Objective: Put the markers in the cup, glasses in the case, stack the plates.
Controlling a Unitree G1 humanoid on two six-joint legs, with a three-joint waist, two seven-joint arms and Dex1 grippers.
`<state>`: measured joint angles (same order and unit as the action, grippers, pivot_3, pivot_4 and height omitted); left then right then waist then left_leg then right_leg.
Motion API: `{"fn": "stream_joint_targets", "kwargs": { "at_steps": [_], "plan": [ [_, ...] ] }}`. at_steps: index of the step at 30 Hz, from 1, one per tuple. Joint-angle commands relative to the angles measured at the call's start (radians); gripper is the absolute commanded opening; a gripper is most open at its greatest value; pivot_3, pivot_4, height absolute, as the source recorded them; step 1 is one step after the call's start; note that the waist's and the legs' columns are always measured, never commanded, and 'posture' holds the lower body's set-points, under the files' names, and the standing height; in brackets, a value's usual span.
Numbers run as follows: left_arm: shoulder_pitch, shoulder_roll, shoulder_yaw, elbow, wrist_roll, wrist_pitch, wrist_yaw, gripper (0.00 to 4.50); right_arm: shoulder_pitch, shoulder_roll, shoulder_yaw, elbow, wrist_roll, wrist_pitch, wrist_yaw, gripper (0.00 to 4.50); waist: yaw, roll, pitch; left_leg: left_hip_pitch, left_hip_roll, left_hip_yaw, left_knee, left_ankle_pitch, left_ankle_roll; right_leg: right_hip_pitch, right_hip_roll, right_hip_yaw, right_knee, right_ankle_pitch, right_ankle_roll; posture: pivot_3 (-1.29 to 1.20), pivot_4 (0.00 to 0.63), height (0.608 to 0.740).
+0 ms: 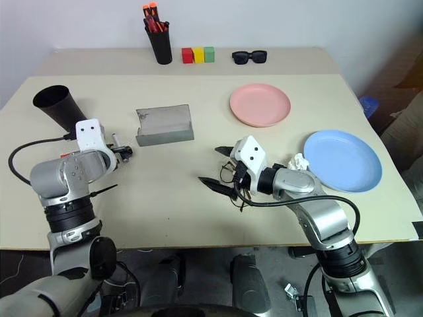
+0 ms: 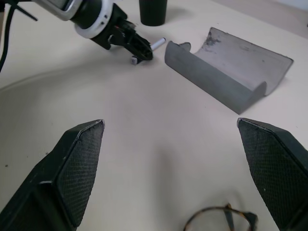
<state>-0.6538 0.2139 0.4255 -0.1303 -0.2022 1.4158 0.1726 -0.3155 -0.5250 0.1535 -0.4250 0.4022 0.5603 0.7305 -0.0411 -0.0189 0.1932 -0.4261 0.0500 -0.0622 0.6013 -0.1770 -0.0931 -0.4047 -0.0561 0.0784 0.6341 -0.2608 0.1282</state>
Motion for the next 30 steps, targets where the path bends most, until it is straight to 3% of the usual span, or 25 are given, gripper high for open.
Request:
{"fn": "stream_joint_targets", "kwargs": {
  "at_steps": [1,3,10,11,15,21,26,30],
  "plan": [
    [-0.039,-0.013,0.03,0.008,0.004,0.035,-0.009,4.23,-0.016,0.014,0.0,-0.027,-0.002,-0.012,-0.008,4.5,0.001,0.0,0.0,0.0,0.0,0.0,0.0,0.0,0.0,0.0,0.0,0.0,0.0,0.0,0.0,0.0,0.15,0.74],
    [-0.046,-0.015,0.04,0.006,0.008,0.049,-0.008,3.67,-0.02,0.017,0.0,-0.022,-0.005,-0.015,-0.007,4.5,0.0,0.0,0.0,0.0,0.0,0.0,0.0,0.0,0.0,0.0,0.0,0.0,0.0,0.0,0.0,0.0,0.15,0.74],
    [-0.052,-0.032,0.076,-0.027,0.033,0.069,0.003,0.19,-0.027,0.02,0.005,-0.007,-0.008,-0.025,0.003,4.5,0.002,0.0,0.0,0.0,0.0,0.0,0.0,0.0,0.0,0.0,0.0,0.0,0.0,0.0,0.0,0.0,0.15,0.74],
    [-0.052,-0.035,0.081,-0.044,0.034,0.07,0.005,0.04,-0.028,0.022,0.007,-0.005,-0.007,-0.026,0.007,4.5,0.002,0.0,0.0,0.0,0.0,0.0,0.0,0.0,0.0,0.0,0.0,0.0,0.0,0.0,0.0,0.0,0.15,0.74],
    [-0.009,-0.007,0.039,-0.163,0.032,0.108,-0.022,0.04,-0.033,0.038,0.004,0.007,0.004,-0.038,0.016,4.5,-0.001,-0.001,0.001,0.0,0.0,0.0,0.0,0.0,0.0,0.0,0.0,0.0,0.0,0.0,0.0,0.0,0.15,0.74],
    [0.134,0.053,0.037,-0.406,-0.034,-0.004,-0.157,0.04,-0.061,0.052,-0.004,0.047,0.008,-0.057,0.041,4.5,-0.003,-0.001,0.001,0.0,0.0,0.0,-0.003,0.0,-0.001,-0.002,0.0,0.0,0.0,0.0,0.001,0.0,0.15,0.74],
    [0.173,0.057,0.126,-0.507,-0.061,-0.338,-0.222,0.04,-0.077,0.064,0.007,0.076,0.006,-0.076,0.064,4.5,0.001,-0.004,0.001,0.0,0.0,0.0,-0.003,0.001,-0.002,-0.001,0.0,0.0,-0.001,-0.001,-0.002,0.0,0.15,0.74],
    [0.126,0.136,0.145,-0.388,0.096,-0.586,-0.078,0.04,-0.102,0.081,0.018,0.103,0.0,-0.094,0.081,4.5,-0.001,-0.004,0.0,0.0,0.0,0.0,-0.003,0.001,-0.002,-0.001,0.0,0.0,-0.001,-0.001,-0.003,0.0,0.15,0.74]
  ]
}}
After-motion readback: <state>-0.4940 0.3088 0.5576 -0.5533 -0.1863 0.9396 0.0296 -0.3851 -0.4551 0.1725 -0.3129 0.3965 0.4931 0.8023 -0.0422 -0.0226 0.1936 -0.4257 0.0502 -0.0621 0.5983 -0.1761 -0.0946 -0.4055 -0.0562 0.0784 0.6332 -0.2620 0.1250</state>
